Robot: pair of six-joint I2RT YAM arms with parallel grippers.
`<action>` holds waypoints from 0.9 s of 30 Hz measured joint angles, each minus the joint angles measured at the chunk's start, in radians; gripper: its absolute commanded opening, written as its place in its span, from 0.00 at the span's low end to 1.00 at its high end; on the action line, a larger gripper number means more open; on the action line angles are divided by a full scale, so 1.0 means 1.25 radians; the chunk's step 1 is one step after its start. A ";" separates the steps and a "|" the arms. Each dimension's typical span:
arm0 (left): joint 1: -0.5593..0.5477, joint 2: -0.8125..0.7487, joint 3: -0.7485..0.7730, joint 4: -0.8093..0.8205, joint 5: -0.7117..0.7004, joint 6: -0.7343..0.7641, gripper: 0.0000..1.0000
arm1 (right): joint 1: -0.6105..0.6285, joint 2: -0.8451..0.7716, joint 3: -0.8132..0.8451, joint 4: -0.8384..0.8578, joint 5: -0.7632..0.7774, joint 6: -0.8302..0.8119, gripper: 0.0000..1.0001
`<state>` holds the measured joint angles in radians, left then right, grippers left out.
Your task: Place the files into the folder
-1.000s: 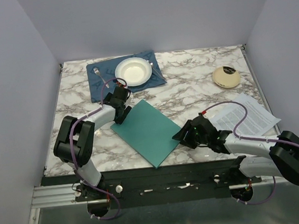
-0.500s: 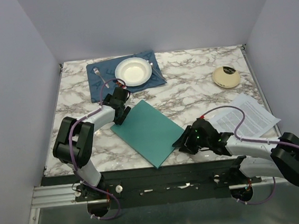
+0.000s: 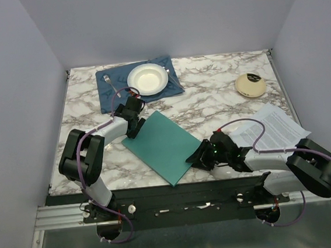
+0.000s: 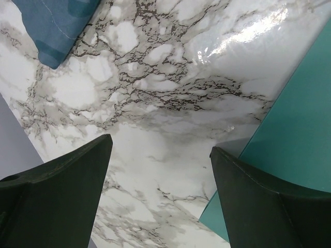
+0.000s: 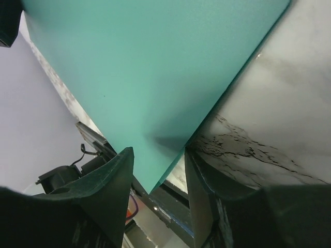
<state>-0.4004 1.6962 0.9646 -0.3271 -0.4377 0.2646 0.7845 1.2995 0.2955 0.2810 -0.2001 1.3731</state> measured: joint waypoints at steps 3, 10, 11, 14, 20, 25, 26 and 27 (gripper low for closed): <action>-0.005 0.000 0.000 -0.003 -0.001 0.000 0.93 | 0.001 -0.017 -0.022 0.029 0.001 0.011 0.51; -0.023 0.001 0.000 -0.007 -0.010 0.000 0.92 | 0.002 -0.052 -0.042 0.077 0.006 0.021 0.50; -0.026 0.002 0.000 -0.007 -0.015 0.000 0.92 | 0.002 -0.052 -0.042 0.081 0.007 0.021 0.50; -0.033 0.003 0.000 -0.007 -0.018 0.000 0.92 | 0.002 -0.052 -0.043 0.092 0.016 0.021 0.50; -0.043 0.005 0.000 -0.008 -0.019 0.001 0.90 | 0.006 0.006 -0.045 0.147 0.027 0.022 0.43; -0.059 0.005 -0.002 -0.009 -0.020 0.007 0.89 | 0.007 0.102 -0.040 0.206 0.034 0.033 0.23; -0.060 0.005 -0.002 -0.009 -0.021 0.009 0.89 | 0.007 0.113 -0.039 0.220 0.034 0.033 0.21; -0.061 0.005 -0.002 -0.009 -0.021 0.010 0.89 | 0.007 0.127 -0.038 0.235 0.035 0.032 0.19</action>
<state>-0.4763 1.7027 0.9615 -0.3386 -0.4637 0.2771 0.7933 1.4578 0.2478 0.5743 -0.1562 1.4136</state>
